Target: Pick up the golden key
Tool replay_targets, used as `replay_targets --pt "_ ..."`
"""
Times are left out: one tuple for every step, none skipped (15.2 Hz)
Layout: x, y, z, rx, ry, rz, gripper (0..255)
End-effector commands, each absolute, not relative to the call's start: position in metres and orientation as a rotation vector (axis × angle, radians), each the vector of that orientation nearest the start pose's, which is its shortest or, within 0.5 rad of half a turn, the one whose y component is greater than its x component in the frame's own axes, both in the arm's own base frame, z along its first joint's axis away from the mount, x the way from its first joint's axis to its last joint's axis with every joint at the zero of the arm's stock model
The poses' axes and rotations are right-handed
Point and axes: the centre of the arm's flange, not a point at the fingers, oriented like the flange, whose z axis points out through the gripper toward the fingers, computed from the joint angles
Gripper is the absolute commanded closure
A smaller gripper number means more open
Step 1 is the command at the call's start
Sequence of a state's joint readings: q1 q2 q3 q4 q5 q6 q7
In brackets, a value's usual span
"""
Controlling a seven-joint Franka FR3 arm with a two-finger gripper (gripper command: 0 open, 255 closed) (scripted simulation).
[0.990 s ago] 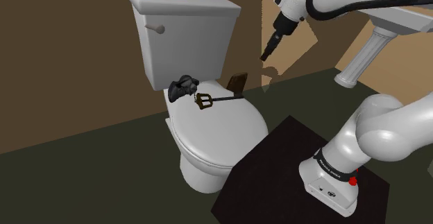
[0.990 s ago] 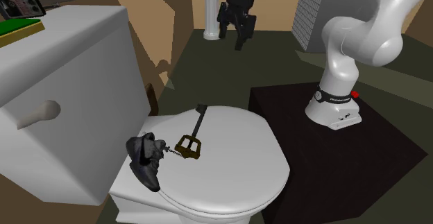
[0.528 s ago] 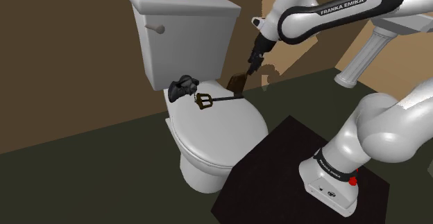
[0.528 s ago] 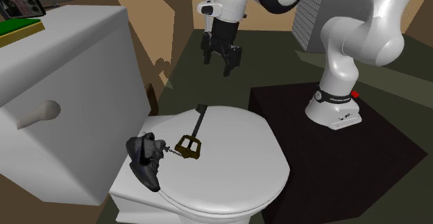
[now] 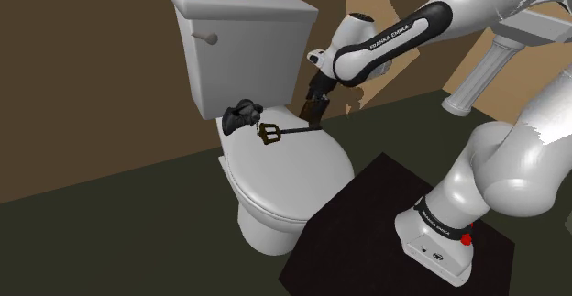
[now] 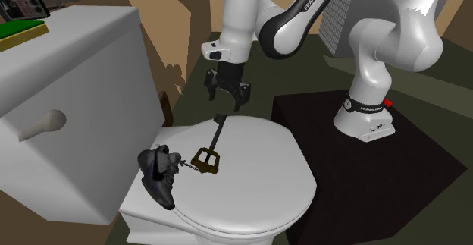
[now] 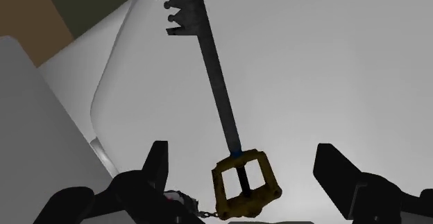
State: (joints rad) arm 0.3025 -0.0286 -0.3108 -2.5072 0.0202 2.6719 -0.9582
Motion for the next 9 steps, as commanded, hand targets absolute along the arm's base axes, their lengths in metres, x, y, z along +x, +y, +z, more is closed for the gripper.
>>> replay_targets --pt "0.492 0.002 0.288 -2.807 -1.553 -0.281 0" --pt "0.498 0.005 0.276 -2.78 -1.606 -0.277 0" --pt "0.503 0.007 0.264 -2.753 -1.658 -0.273 0" --pt "0.507 0.01 0.252 -2.724 -1.71 -0.269 0" --pt "0.512 0.013 0.24 -2.695 -1.762 -0.265 0" --pt "0.517 0.016 0.228 -2.664 -1.812 -0.261 0" --pt "0.52 0.018 0.219 -2.642 -1.848 -0.258 0" --pt "0.52 0.018 0.214 -2.642 -1.848 -0.258 0" --pt "0.52 0.018 0.209 -2.642 -1.848 -0.258 0"
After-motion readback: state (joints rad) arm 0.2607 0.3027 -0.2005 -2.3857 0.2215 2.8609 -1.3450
